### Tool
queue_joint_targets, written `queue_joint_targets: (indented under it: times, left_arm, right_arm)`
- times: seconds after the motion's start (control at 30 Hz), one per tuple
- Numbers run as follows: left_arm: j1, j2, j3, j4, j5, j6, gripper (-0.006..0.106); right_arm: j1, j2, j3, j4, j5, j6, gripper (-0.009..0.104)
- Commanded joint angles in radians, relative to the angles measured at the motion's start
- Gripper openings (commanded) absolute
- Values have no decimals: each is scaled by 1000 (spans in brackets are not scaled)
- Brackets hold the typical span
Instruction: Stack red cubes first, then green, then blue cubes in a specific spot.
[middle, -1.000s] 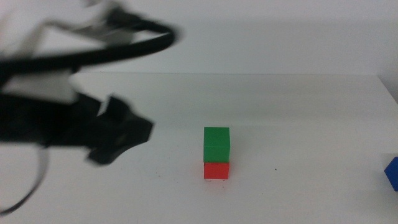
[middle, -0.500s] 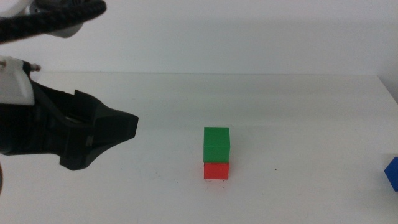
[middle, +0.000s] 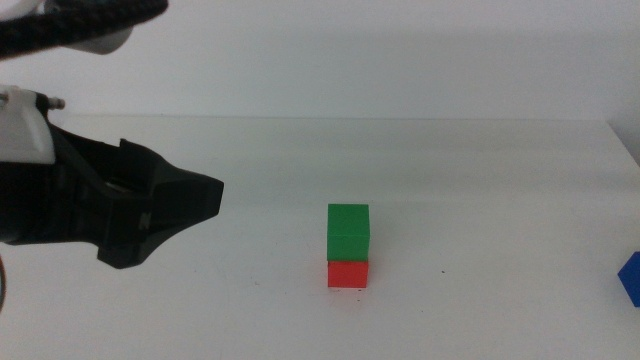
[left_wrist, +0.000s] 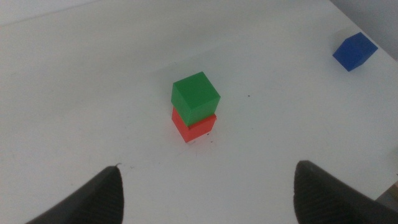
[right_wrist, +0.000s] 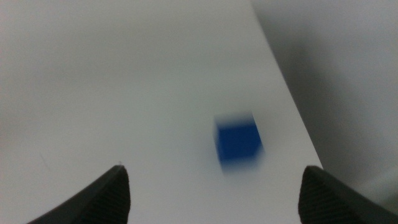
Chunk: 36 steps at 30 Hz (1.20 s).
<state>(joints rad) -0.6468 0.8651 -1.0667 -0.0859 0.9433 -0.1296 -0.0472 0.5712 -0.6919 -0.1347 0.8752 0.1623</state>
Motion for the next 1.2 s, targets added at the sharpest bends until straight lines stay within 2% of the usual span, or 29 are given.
queue_joint_targets:
  times: [0.0,0.07,0.37,0.53,0.67,0.77,0.93,1.17]
  left_arm:
    - [1,-4,-9,-1,-16,-5,94]
    - [1,-4,-9,-1,-22,-2,94]
    - [1,-4,-9,18,-74,-2,94]
    - [1,-4,-9,18,-103,-2,94]
    - [1,-4,-9,18,-103,0,94]
    - [1,-4,-9,18,-103,0,94]
    - [1,-4,-9,16,-105,-7,94]
    - [1,-4,-9,26,-66,0,94]
  right_arm:
    - [-2,144,-116,-53,217,-33,85]
    - [-2,238,-165,-66,282,-30,85]
    - [-2,575,-177,-45,214,34,85]
    - [-18,723,-222,-38,215,-23,85]
    - [-117,839,-304,81,164,-188,85]
    - [-188,903,-332,127,98,-256,85]
    - [-205,985,-336,79,-14,-282,85]
    - [-205,1088,-336,66,-106,-298,85]
